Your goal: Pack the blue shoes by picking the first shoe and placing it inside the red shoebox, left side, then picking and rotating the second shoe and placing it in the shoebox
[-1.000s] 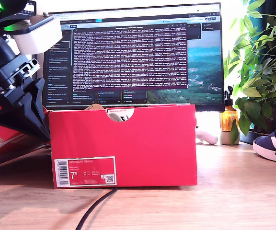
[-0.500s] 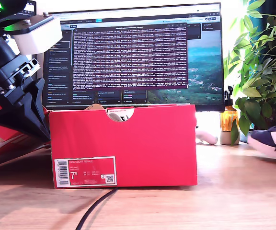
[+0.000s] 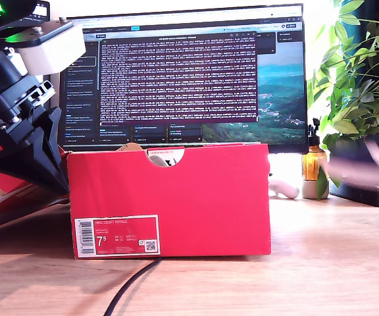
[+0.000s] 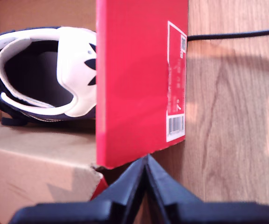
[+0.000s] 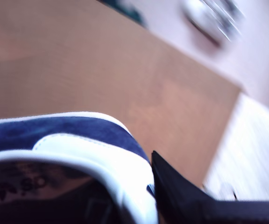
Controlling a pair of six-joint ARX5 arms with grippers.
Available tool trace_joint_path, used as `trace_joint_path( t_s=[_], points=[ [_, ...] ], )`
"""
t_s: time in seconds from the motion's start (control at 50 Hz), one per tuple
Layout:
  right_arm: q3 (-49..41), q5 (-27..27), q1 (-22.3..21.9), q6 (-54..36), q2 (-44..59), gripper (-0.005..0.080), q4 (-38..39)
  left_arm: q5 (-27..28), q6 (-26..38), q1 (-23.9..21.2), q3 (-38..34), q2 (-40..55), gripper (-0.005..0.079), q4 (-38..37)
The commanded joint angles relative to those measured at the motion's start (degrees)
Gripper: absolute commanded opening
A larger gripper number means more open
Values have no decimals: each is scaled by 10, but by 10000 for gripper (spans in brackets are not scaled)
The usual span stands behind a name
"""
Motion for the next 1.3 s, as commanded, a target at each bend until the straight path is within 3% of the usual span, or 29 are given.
trace_joint_path(
  t_s=[0.0, 0.08, 0.26, 0.5, 0.72, 1.02, 1.28],
  points=[
    [32, -15, 2, -98, -29, -13, 28, 3, -2, 0, 2, 7, -18, 12],
    [56, -52, 2, -215, -37, -13, 45, 3, -2, 0, 2, 7, -18, 12],
    [111, -143, 5, -361, -37, -13, 74, 3, -2, 0, 2, 7, -18, 12],
    [172, -242, 23, -526, -37, -13, 134, 3, -2, 0, 2, 7, -18, 12],
    [204, -332, 66, -645, -37, -13, 173, 3, -2, 0, 2, 7, -18, 12],
    [205, -346, 156, -746, -24, -13, 245, 3, -2, 0, 2, 7, -18, 12],
    [205, -346, 205, -809, 17, -13, 304, 3, -2, 0, 2, 7, -18, 12]
  ],
)
